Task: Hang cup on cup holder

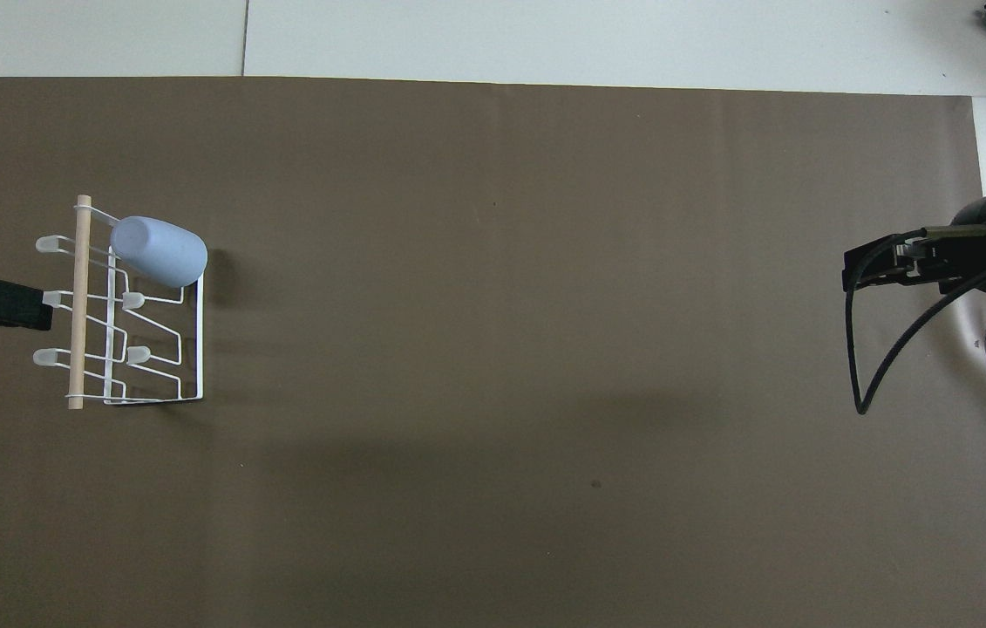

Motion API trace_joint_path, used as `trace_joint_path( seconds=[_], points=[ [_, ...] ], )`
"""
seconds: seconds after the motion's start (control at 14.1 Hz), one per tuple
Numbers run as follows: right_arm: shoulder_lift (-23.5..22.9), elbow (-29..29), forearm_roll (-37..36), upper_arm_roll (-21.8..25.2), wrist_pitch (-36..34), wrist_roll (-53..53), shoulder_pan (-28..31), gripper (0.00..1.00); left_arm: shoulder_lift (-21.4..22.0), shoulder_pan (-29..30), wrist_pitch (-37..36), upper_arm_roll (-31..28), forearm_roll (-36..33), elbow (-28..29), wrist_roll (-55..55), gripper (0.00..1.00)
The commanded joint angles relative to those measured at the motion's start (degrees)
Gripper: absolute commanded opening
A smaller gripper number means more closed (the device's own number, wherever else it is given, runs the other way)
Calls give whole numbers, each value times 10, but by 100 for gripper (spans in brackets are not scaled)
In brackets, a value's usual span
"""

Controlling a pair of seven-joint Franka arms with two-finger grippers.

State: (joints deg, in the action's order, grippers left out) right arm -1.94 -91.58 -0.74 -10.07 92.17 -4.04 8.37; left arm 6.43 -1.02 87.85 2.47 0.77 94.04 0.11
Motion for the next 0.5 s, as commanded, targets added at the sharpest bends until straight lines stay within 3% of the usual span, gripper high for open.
trace_joint_path(
  seconds=[0.0, 0.42],
  points=[
    [6, -9, 0, -4, 3, -9, 4, 100, 24, 1, 21, 0, 9, 31, 10, 100],
    [6, -9, 0, -4, 3, -9, 4, 100, 24, 1, 14, 0, 9, 31, 9, 100]
  ],
)
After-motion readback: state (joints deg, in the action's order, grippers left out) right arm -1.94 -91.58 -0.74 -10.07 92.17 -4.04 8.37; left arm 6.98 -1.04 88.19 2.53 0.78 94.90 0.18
